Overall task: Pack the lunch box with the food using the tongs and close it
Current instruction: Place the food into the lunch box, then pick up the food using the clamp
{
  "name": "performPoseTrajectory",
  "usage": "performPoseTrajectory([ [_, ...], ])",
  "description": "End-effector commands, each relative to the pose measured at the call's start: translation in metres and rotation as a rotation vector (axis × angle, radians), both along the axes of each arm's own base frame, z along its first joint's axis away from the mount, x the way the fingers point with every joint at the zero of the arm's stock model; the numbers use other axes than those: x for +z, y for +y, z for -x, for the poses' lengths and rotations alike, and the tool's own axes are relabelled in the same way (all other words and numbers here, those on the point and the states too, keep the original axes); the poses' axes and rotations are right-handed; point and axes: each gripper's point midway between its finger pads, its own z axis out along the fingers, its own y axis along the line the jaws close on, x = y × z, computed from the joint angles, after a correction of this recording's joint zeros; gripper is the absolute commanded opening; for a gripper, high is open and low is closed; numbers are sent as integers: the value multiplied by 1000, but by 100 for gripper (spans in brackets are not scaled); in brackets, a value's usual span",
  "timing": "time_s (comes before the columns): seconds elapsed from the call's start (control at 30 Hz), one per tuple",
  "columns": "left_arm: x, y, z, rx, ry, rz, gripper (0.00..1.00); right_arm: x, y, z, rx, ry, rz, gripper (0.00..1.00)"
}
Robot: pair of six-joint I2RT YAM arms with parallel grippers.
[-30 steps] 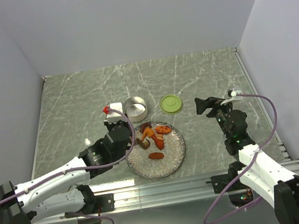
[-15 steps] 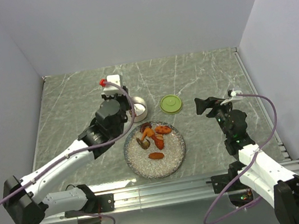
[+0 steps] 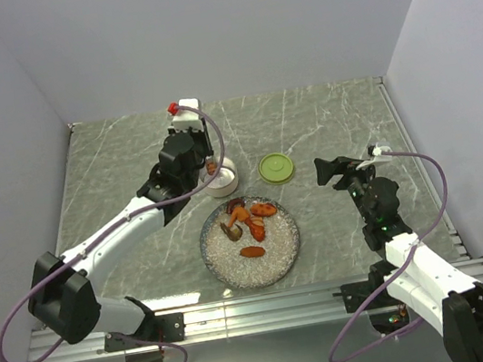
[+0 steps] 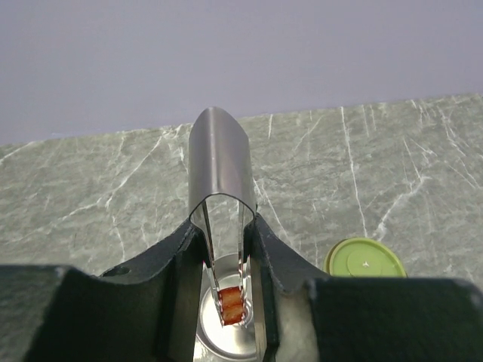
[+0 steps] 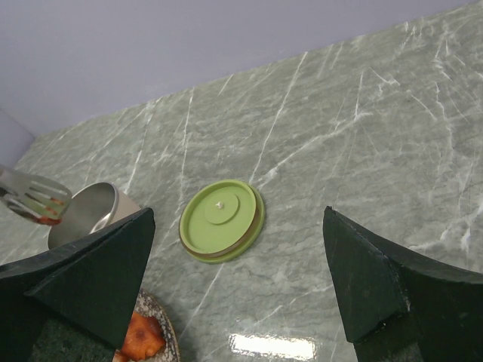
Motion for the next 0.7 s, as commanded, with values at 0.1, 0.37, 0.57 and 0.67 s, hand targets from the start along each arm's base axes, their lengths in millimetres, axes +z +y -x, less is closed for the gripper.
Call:
performPoseTrajectory([
  [0.1, 37, -10, -17, -60, -93, 71, 28, 34, 3, -7, 7, -89, -12, 98],
  [0.37, 39, -14, -17, -81, -100, 72, 45, 32, 3, -7, 7, -84, -11, 98],
  [0.57, 40, -11, -14, -77, -95, 81, 44, 31, 3, -8, 5, -80, -8, 98],
  [0.67, 46, -3, -1, -80, -101, 111, 42, 33, 3, -9, 5, -83, -9, 98],
])
